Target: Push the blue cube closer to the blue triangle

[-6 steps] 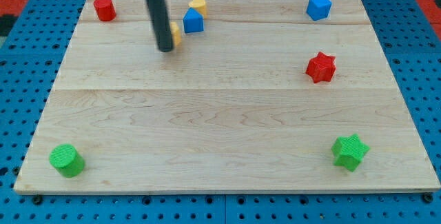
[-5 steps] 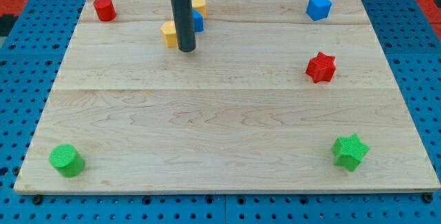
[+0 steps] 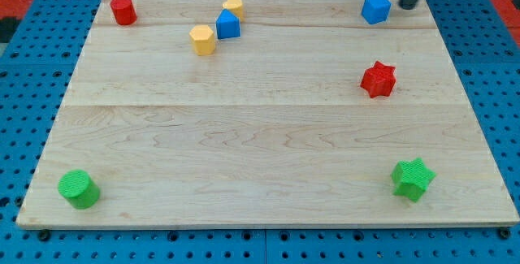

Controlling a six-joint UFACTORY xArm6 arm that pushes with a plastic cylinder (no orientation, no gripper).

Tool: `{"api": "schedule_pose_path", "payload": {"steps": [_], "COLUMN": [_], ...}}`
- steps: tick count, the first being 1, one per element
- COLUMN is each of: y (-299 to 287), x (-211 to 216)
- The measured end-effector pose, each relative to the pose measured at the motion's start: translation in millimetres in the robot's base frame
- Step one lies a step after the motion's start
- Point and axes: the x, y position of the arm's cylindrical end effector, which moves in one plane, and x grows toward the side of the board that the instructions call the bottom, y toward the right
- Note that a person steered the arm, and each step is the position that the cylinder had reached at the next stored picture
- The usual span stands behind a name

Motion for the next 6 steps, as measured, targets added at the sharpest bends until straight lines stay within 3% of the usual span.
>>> {"api": "schedule_pose_path", "payload": {"steps": [1,3,5,6], "y": [-76,-89,-156,-73], "x": [0,0,0,-1]}}
